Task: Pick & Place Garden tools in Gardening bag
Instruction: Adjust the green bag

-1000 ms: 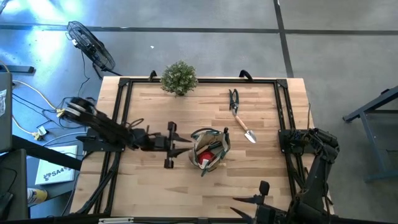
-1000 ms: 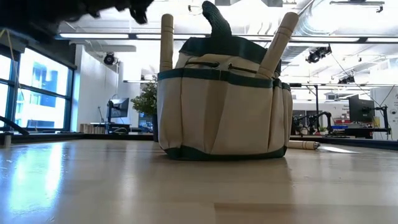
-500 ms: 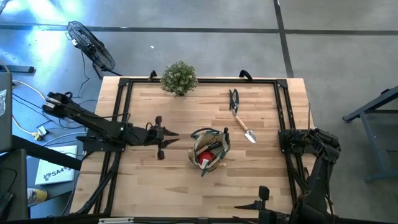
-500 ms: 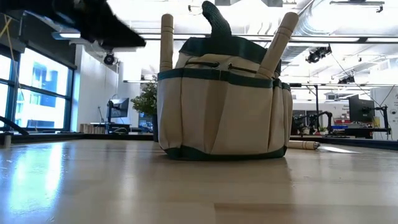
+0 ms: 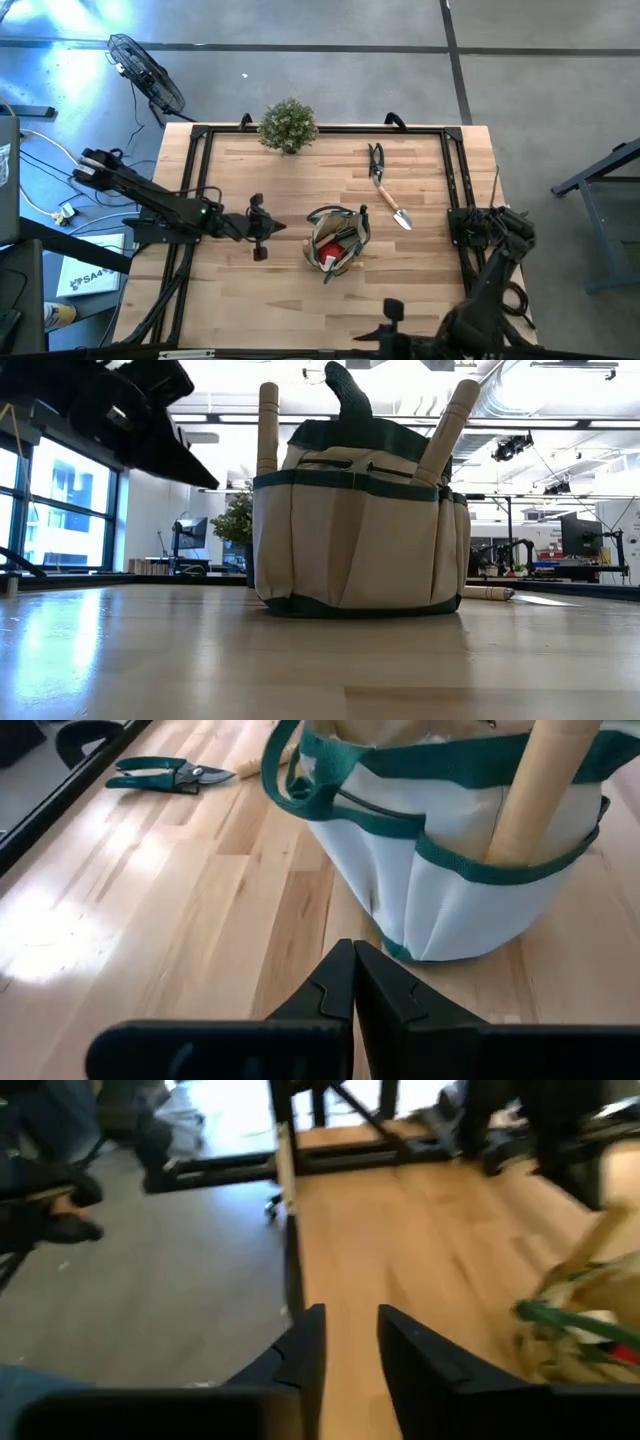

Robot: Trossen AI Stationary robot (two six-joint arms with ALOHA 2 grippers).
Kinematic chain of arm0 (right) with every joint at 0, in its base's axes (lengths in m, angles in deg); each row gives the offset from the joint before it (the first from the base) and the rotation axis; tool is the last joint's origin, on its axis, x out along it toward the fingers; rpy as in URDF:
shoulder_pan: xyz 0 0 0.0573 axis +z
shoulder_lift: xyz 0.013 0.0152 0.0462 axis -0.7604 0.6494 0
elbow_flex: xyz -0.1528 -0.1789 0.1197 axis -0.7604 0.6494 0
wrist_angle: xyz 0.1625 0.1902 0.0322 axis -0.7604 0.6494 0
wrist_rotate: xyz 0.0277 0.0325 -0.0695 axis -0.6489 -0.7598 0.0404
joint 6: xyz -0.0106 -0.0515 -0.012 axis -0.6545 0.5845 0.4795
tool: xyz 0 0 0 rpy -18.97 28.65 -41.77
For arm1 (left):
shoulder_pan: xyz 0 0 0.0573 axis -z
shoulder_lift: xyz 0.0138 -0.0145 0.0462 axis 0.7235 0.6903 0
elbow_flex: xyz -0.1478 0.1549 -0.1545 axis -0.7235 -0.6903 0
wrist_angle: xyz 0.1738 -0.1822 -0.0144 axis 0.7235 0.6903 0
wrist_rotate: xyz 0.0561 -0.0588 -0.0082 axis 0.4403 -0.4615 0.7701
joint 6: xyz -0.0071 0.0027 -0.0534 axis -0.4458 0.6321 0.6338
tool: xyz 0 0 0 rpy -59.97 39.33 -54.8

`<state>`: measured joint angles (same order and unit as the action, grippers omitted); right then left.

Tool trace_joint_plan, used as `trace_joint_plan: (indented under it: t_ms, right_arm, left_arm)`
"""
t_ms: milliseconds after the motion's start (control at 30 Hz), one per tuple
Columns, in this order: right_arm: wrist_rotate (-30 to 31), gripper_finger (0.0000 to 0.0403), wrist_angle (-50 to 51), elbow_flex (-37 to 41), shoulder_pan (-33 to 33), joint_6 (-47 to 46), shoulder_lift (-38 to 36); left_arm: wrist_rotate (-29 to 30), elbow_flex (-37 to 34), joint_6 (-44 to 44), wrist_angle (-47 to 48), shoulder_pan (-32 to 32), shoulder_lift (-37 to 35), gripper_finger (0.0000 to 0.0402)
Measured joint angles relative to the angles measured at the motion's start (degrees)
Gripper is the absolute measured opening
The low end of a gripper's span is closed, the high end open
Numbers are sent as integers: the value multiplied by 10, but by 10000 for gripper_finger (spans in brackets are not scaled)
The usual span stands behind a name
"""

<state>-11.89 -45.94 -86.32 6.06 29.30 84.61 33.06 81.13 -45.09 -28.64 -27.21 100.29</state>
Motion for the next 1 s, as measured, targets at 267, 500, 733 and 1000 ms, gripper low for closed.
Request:
trace_joint_plan:
  t_ms: [267,500,733,1000]
  right_arm:
    - [-64,5,-22,0,-35,-2,5]
    - [-78,3,-107,-1,-60,3,70]
    - [-47,3,-202,0,-79,-62,145]
    - [88,3,-385,0,-91,-66,245]
  left_arm:
    - [23,0,-29,-33,-1,42,1]
    - [-60,0,-36,-74,-45,73,0]
    - [-66,0,-45,-76,-80,90,0]
    - [-82,0,-47,-86,-107,90,0]
